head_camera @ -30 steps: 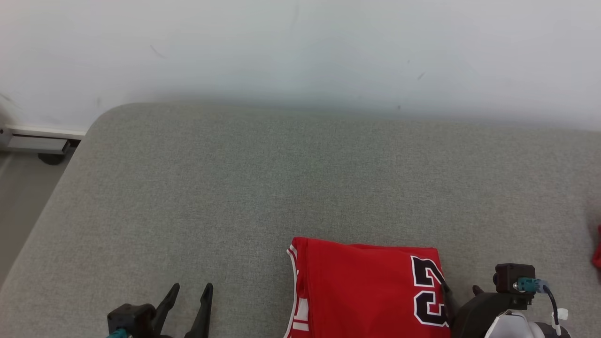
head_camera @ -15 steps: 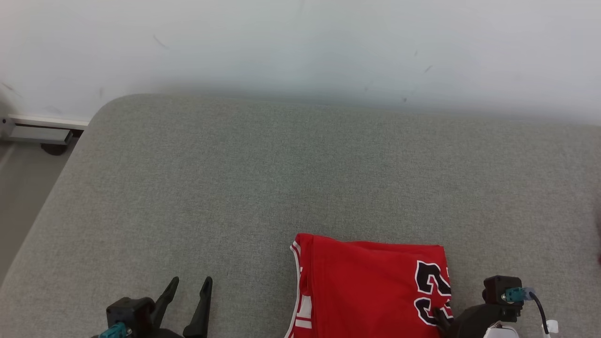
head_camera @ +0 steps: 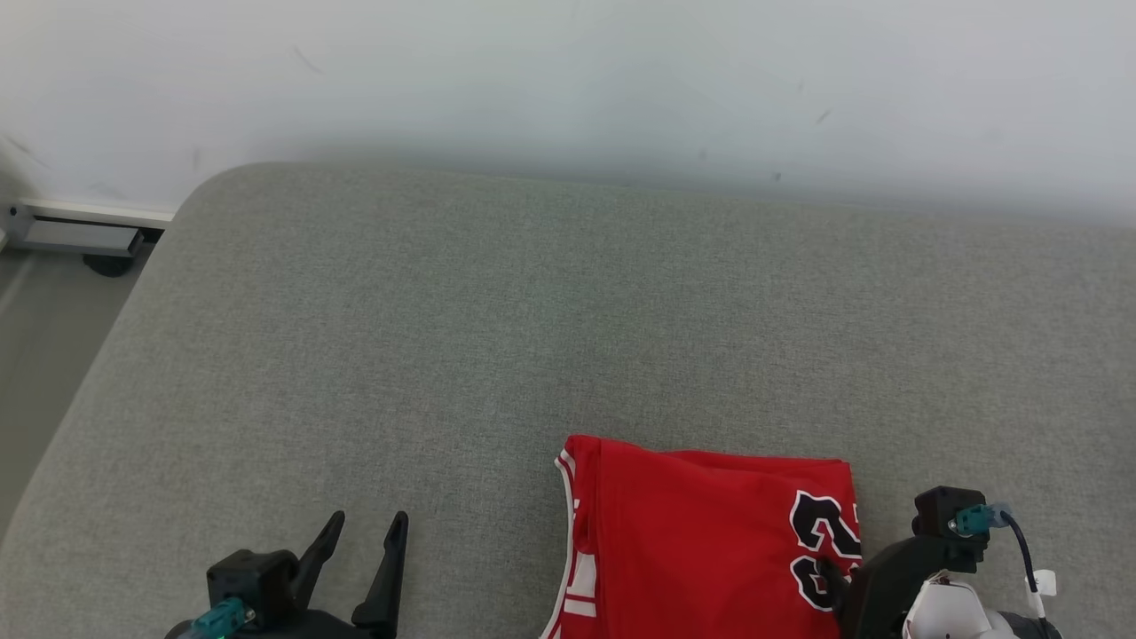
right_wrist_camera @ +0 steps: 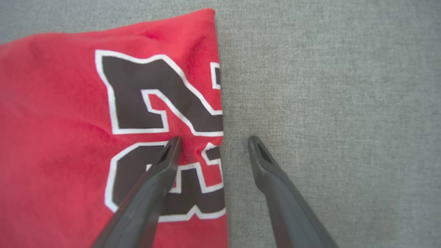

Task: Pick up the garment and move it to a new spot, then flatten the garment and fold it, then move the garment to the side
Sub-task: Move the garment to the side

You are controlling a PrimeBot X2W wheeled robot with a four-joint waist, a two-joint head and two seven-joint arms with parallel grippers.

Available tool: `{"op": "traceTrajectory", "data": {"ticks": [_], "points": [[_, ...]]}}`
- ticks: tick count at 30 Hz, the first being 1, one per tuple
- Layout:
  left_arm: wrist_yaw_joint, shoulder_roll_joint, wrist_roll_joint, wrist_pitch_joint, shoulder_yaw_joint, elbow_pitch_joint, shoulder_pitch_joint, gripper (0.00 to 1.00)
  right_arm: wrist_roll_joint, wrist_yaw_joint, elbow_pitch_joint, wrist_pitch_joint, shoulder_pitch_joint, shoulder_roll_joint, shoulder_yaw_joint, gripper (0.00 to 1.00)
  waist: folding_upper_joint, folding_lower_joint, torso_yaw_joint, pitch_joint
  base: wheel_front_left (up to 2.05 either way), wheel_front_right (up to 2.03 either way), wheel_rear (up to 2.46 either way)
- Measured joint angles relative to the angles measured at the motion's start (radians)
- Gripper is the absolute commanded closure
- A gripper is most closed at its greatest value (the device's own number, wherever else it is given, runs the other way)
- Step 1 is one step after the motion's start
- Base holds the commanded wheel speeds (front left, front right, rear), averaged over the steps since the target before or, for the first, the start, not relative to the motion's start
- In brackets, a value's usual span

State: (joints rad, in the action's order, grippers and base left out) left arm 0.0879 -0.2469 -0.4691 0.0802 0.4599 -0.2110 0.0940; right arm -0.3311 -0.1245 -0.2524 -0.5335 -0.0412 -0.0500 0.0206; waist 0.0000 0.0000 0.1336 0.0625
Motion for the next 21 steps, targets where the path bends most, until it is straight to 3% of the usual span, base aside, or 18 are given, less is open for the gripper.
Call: {"op": "traceTrajectory", "data": {"ticks": [4,6,7,21], "points": [[0.0,0.001,0.001,0.0,0.0,-0.001,0.001,0.0,-0.008,0.0,-0.015,-0.024,-0.012,0.0,-0.002,0.0,0.0,0.0,0.01,0.006,0.0,0.0,0.0],[0.0,0.001,0.001,0.0,0.0,-0.002,0.001,0.0,-0.022,-0.003,-0.028,-0.03,-0.018,-0.003,0.003,0.58,0.0,0.0,0.013,0.007,0.0,0.0,0.0],[0.0,0.001,0.001,0.0,0.0,-0.003,0.002,0.0,-0.041,-0.008,-0.037,-0.031,-0.031,-0.006,0.007,1.0,0.0,0.0,0.015,0.008,0.0,0.0,0.0],[0.0,0.002,0.0,0.004,-0.002,-0.027,0.01,0.0,-0.072,-0.008,-0.023,-0.074,-0.075,-0.005,0.011,1.0,0.0,0.0,0.01,-0.021,0.0,0.0,0.0]]}}
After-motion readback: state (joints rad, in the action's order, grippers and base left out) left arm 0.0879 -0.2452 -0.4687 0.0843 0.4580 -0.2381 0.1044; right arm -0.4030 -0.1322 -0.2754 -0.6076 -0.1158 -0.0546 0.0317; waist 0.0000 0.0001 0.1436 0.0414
